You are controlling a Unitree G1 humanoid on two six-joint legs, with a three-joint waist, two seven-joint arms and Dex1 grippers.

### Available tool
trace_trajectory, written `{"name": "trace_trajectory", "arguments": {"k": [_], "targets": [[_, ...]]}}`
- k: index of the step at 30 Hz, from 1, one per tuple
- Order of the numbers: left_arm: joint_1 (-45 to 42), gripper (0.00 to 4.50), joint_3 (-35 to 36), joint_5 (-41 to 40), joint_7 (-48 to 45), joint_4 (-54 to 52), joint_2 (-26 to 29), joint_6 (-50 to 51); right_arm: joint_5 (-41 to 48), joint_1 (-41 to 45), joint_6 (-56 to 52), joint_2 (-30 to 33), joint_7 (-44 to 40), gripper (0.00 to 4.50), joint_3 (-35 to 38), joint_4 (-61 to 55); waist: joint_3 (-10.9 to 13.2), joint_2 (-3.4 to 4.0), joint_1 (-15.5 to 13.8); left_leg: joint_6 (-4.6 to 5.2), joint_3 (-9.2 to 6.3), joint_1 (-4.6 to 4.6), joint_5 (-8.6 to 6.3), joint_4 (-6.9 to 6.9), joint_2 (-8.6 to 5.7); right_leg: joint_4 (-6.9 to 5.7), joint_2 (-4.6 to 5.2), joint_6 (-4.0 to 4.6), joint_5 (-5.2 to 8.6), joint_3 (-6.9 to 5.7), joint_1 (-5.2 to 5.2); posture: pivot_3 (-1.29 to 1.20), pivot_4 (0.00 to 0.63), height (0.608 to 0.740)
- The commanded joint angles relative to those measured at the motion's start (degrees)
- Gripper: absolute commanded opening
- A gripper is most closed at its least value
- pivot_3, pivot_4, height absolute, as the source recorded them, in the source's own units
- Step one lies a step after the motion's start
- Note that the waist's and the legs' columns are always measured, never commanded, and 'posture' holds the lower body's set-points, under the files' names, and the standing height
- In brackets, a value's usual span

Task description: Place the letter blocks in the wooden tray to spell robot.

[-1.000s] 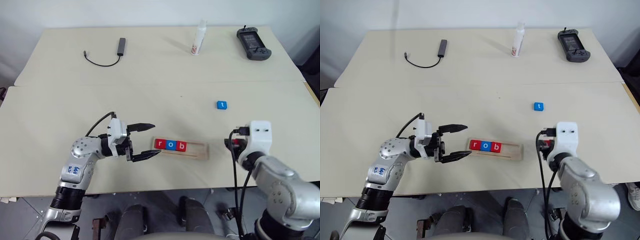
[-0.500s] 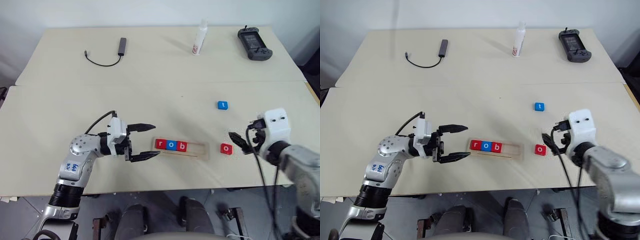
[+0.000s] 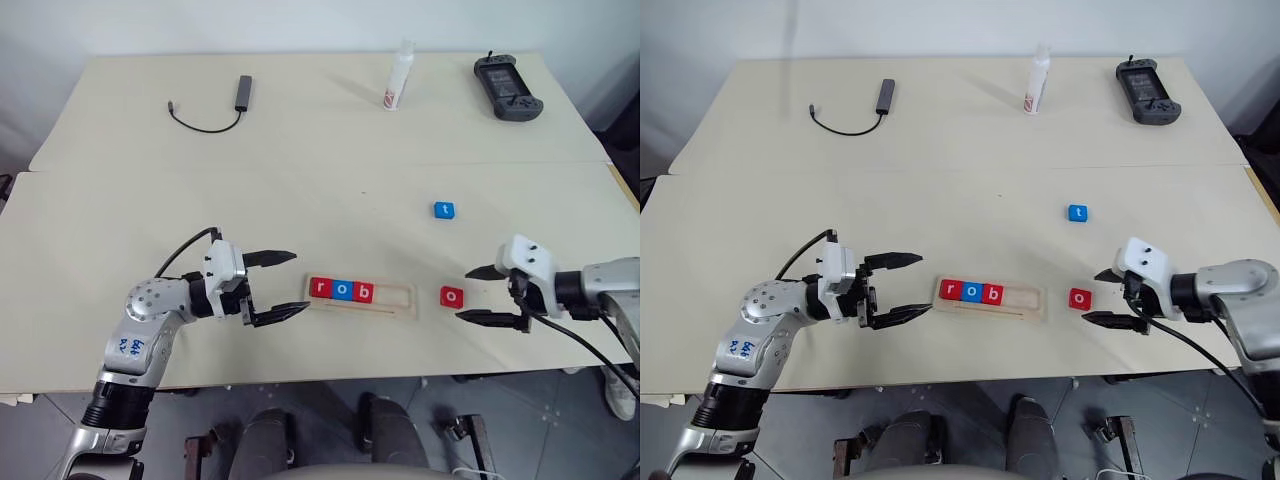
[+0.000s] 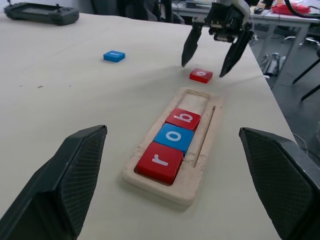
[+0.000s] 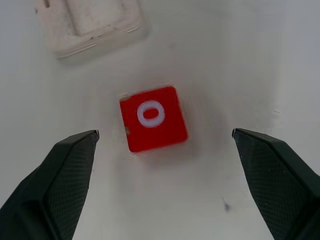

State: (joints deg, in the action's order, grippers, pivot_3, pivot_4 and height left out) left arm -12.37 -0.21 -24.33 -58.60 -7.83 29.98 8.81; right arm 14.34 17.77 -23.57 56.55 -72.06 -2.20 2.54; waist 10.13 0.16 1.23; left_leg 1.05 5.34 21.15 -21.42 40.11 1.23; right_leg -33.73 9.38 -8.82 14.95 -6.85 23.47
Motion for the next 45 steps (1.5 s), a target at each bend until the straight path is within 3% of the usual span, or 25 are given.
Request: {"name": "trace_trajectory", "arguments": {"k": [1,4,11,12,24,36,45], "targets": [[1.0,4.5,1.3,-0.9,1.0,-3.3,0.6,0.2,-0.1,0.9,1.0,-1.1,-0.8,4.47,-1.1,0.3,0.0,0.0,-0.3,0.0,-0.01,0.0,0.0,0.02,0.0,-0.01,0.0,0.0,0.0,0.0,-0.01,0.0,0.15,0.74],[1.6,4.5,1.7,-1.1,1.1,-3.7,1.0,0.3,-0.9,0.8,0.8,-1.1,-1.1,3.87,-2.1,0.5,0.0,0.0,-1.0,0.0,0.0,-0.02,0.0,0.04,0.0,-0.02,0.0,0.0,0.0,0.0,-0.02,0.0,0.15,0.74],[2.0,4.5,2.1,-1.6,0.3,-2.8,1.2,-0.2,-2.2,0.5,3.8,0.0,-2.2,1.52,-2.0,0.5,0.0,0.0,-1.3,-0.01,0.0,-0.02,0.0,0.06,0.01,-0.02,0.0,0.0,0.0,-0.02,-0.04,0.0,0.15,0.74],[2.1,4.5,2.2,-1.6,0.1,-2.7,1.2,-0.3,-2.0,1.0,3.4,0.2,-2.5,1.39,-1.8,0.0,0.0,0.0,-1.3,-0.01,0.0,-0.02,0.0,0.06,0.01,-0.02,0.0,0.0,0.0,-0.02,-0.04,0.0,0.15,0.74],[2.9,4.5,2.2,-0.8,0.1,-1.1,0.4,-2.0,3.6,10.3,-13.2,-4.9,0.0,1.39,-5.6,-14.3,0.0,0.0,-1.2,-0.03,-0.03,-0.01,0.0,0.06,0.04,-0.03,-0.01,0.0,0.0,-0.04,-0.02,0.0,0.15,0.74],[4.3,4.5,2.3,-0.7,1.7,-2.4,0.3,-2.6,0.5,13.1,-15.0,-9.8,3.7,1.39,-12.6,-13.9,0.0,0.0,-1.2,-0.03,-0.04,0.04,0.0,0.07,0.0,-0.04,0.01,0.0,0.0,-0.06,0.0,0.0,0.15,0.74],[4.3,4.5,2.0,-0.6,2.4,-2.5,0.0,-2.9,3.6,12.8,-16.1,-9.5,4.0,4.31,-9.7,-16.7,0.0,0.0,-1.2,-0.02,-0.05,0.04,0.0,0.07,0.0,-0.04,0.0,0.01,0.0,-0.07,0.0,0.0,0.15,0.74]]}}
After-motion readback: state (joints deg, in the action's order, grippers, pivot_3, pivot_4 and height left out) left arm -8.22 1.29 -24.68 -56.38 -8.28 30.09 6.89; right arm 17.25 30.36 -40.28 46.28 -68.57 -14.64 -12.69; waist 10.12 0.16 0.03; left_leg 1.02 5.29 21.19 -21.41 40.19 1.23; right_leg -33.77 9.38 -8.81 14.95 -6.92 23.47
